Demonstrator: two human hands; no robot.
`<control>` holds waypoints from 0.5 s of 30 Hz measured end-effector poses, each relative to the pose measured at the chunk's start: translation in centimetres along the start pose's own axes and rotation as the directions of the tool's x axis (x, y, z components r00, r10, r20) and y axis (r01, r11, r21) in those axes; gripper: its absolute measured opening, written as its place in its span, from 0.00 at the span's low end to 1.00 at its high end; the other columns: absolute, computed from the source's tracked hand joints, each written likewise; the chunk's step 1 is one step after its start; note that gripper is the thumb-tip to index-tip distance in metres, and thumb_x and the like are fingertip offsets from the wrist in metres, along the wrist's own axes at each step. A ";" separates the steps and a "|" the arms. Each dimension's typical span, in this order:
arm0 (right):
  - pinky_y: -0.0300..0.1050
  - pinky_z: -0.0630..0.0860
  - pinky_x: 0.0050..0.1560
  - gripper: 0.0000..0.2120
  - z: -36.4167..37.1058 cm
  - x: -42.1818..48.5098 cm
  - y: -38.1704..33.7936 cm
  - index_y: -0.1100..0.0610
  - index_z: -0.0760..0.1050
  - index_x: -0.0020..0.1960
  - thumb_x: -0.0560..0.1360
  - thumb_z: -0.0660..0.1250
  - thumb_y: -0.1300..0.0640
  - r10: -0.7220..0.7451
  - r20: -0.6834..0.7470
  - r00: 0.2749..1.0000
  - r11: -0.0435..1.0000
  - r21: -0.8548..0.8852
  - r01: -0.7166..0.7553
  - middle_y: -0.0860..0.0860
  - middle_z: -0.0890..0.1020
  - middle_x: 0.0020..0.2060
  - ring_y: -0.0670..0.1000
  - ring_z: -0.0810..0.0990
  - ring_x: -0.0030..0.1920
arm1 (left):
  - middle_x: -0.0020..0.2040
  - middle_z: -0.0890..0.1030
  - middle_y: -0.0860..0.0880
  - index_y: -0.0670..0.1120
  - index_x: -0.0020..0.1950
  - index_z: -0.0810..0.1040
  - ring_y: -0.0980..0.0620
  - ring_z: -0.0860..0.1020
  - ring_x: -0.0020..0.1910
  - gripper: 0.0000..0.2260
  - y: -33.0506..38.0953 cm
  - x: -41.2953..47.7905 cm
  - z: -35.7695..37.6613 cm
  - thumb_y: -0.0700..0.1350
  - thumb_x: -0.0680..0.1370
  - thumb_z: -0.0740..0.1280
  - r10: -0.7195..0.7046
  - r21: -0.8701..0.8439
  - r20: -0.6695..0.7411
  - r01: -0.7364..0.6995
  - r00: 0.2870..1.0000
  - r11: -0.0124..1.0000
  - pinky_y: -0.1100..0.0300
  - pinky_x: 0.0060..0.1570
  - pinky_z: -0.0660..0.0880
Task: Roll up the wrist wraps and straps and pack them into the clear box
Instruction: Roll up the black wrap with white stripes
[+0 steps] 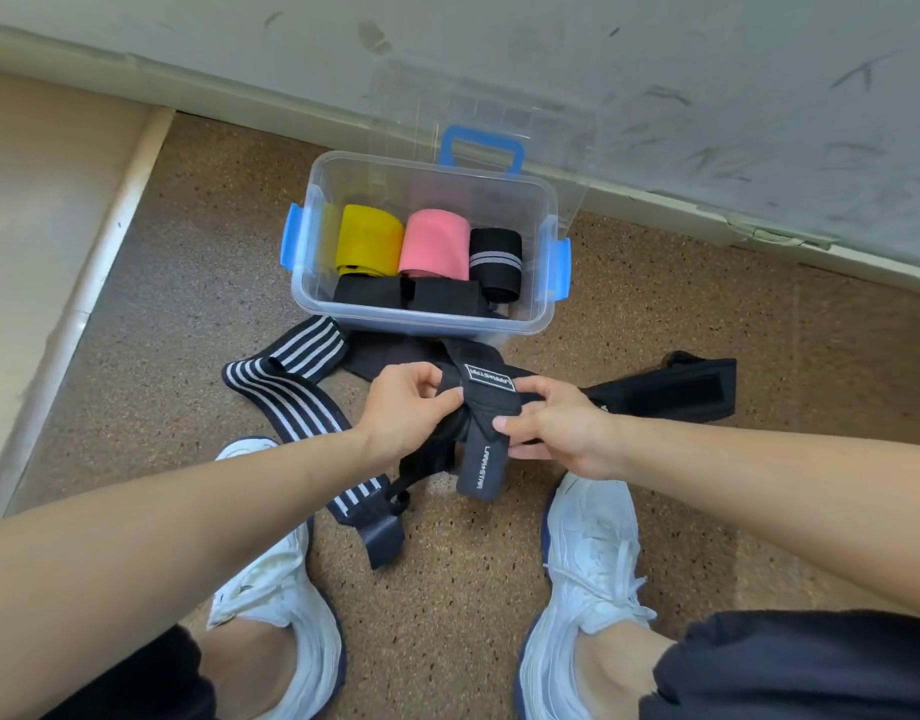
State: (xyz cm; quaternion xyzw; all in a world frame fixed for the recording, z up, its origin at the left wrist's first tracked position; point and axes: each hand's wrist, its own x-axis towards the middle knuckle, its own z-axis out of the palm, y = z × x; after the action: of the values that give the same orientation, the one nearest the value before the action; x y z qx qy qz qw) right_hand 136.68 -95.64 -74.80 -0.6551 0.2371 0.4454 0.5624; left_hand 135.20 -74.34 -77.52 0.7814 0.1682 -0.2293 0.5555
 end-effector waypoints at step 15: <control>0.39 0.77 0.39 0.08 -9.1 -0.8 -2.3 0.53 0.78 0.57 0.79 0.70 0.63 -0.027 0.004 1.000 0.762 -0.647 0.023 0.51 0.82 0.39 0.50 0.81 0.40 | 0.53 0.81 0.53 0.53 0.61 0.78 0.49 0.80 0.54 0.19 -3.9 1.2 -10.4 0.61 0.75 0.69 0.343 0.819 0.383 -0.487 0.857 0.303 0.52 0.54 0.74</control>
State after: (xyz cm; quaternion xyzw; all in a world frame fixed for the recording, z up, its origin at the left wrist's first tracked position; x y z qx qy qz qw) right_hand 141.08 -103.86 -73.18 -0.8133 0.0616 0.4903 0.3072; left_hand 135.99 -63.24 -78.43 0.9513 -0.2258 -0.1833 0.1027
